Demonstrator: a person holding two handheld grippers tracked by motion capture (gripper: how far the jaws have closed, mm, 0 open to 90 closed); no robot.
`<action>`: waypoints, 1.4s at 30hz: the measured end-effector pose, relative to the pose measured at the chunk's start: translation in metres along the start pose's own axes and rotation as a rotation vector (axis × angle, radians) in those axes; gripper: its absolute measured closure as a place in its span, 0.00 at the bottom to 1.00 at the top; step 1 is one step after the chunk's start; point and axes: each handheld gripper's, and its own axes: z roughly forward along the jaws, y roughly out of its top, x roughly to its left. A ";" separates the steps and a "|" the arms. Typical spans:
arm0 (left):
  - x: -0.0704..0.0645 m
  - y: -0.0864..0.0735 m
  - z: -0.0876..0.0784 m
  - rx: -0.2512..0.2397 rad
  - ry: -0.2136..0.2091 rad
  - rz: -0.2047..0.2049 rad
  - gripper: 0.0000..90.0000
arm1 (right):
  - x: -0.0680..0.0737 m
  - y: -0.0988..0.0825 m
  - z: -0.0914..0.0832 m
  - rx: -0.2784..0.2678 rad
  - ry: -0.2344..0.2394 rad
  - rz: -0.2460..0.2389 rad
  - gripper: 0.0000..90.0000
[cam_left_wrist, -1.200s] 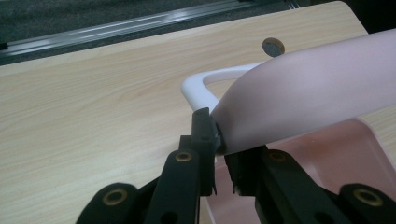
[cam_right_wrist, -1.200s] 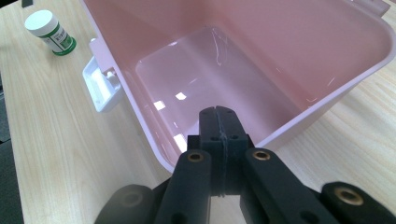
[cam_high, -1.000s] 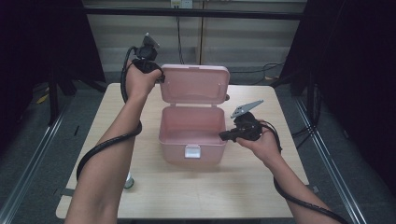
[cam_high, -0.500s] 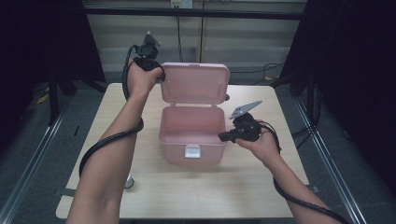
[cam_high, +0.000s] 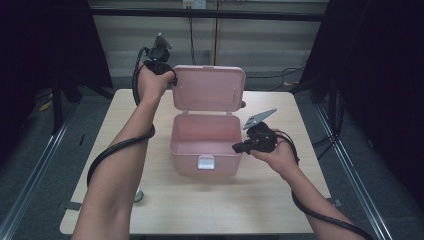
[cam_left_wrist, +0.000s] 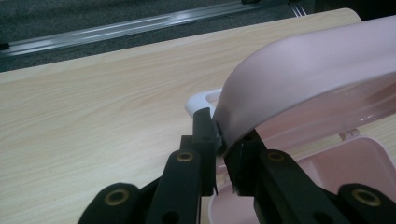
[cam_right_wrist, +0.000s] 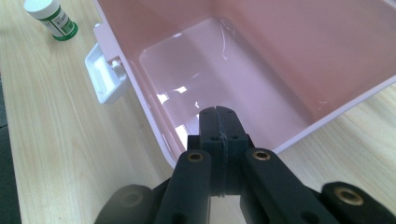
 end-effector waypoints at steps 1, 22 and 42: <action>0.000 0.000 0.000 0.000 0.000 0.000 0.93 | 0.000 0.000 0.000 0.003 0.000 -0.003 1.00; 0.006 0.008 0.013 0.006 0.005 -0.001 0.94 | -0.001 -0.001 0.004 -0.007 0.018 0.007 1.00; 0.011 0.011 0.028 0.010 0.012 -0.006 0.95 | -0.001 -0.003 0.006 -0.016 0.035 -0.004 1.00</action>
